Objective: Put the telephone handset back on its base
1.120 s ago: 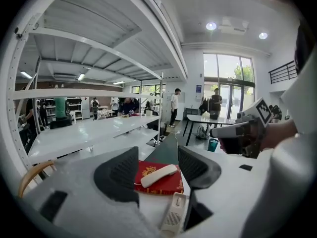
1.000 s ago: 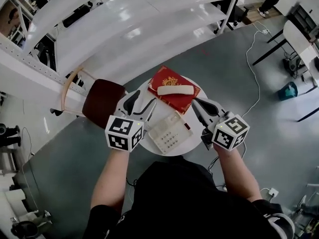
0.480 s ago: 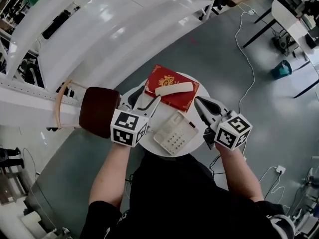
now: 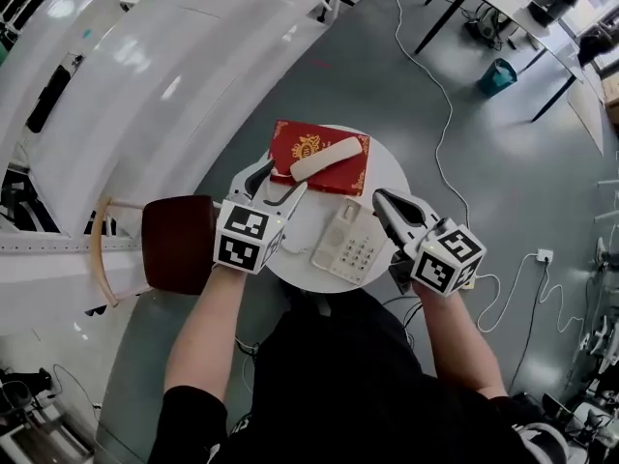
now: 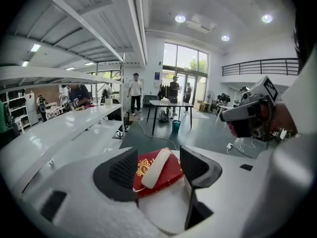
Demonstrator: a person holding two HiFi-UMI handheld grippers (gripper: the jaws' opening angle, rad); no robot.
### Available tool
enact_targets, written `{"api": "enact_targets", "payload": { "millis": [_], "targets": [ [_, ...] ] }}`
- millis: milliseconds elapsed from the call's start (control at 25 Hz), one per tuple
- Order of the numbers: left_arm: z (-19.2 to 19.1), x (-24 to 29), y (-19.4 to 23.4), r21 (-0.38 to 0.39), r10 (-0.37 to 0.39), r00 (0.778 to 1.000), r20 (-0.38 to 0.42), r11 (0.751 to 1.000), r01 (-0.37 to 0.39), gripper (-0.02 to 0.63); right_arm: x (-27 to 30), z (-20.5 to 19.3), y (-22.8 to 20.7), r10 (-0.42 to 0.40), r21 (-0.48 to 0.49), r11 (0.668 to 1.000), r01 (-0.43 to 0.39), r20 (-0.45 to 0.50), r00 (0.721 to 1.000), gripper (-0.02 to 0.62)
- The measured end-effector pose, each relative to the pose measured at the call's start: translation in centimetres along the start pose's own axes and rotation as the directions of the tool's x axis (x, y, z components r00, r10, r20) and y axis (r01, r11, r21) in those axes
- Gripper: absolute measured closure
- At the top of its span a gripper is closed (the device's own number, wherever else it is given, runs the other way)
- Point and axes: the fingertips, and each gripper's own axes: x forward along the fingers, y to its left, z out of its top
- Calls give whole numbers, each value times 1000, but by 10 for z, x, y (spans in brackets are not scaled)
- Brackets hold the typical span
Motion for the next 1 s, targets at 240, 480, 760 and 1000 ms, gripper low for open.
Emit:
{"api": "enact_targets", "payload": {
  "millis": [240,480,760,1000],
  "targets": [
    [-22,38,7,27,-33,996,-81,999,35,325,-18,-26,-22,-71,41,997,71,-3,997,589],
    [-40,85,-4,91,-84,979,-188,991,103,319,-20,-43,-50,-102,104,990,99,22,995,589],
    [-80,143,-16,139,-138,936,-323,972,191,299,-9,-61,-74,-115,139,984,111,20,993,589],
    [-108,181,-19,195,-136,893,-429,951,238,295,-11,-80,-88,-129,173,977,127,-1,992,589]
  ]
}}
